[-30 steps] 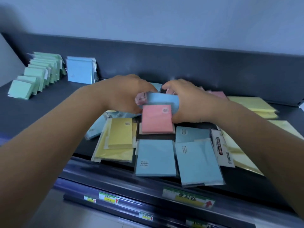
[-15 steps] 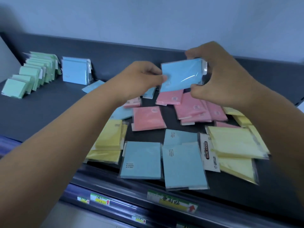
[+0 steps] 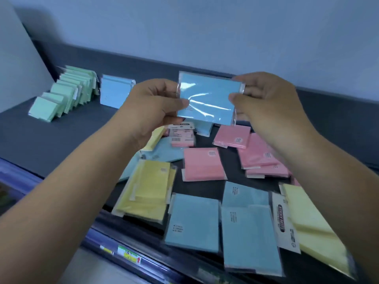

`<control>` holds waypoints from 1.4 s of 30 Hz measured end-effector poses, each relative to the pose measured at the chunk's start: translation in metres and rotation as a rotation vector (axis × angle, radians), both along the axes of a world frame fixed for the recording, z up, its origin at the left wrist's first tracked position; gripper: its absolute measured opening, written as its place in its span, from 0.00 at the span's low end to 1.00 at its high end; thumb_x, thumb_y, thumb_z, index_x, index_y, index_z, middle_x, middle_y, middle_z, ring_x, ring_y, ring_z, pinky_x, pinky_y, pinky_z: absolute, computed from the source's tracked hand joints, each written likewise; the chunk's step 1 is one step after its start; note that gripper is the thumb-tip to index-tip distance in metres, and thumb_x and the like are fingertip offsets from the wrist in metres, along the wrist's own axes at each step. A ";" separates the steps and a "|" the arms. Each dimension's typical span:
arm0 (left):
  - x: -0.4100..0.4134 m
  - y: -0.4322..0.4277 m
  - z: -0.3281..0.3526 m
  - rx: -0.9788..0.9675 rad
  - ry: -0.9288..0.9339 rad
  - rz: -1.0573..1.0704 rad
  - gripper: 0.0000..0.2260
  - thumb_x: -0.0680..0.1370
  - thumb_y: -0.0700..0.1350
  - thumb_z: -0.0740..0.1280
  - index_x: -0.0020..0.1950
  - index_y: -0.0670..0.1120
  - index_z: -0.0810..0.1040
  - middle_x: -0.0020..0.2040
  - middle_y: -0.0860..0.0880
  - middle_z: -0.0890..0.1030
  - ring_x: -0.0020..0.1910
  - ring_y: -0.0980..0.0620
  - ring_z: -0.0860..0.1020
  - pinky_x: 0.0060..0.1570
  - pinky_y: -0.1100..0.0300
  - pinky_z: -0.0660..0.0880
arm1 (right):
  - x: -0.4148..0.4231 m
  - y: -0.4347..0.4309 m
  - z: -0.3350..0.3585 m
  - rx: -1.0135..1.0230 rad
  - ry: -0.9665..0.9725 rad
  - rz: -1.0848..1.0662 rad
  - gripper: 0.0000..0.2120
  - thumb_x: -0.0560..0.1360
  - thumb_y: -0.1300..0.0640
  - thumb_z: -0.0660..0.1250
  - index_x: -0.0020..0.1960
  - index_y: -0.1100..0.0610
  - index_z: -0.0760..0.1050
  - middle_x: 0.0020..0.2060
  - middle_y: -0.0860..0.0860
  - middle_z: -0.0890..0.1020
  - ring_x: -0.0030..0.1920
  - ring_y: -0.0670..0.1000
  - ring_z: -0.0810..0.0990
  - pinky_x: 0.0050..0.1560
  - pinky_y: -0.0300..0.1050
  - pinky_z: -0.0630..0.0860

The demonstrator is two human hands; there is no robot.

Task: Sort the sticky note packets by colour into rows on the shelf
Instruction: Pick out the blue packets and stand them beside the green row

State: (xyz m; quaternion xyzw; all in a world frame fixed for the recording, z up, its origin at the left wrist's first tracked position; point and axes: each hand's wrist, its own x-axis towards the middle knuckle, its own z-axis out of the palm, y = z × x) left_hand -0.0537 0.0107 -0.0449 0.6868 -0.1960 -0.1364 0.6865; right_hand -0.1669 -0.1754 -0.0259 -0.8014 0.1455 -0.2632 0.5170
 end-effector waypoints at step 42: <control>0.205 0.173 -0.044 0.340 -0.011 -0.059 0.21 0.74 0.44 0.65 0.68 0.48 0.72 0.63 0.48 0.72 0.43 0.52 0.76 0.32 0.60 0.67 | 0.247 0.216 -0.058 -0.054 0.168 -0.482 0.07 0.68 0.60 0.76 0.40 0.48 0.84 0.34 0.48 0.87 0.39 0.52 0.87 0.51 0.54 0.84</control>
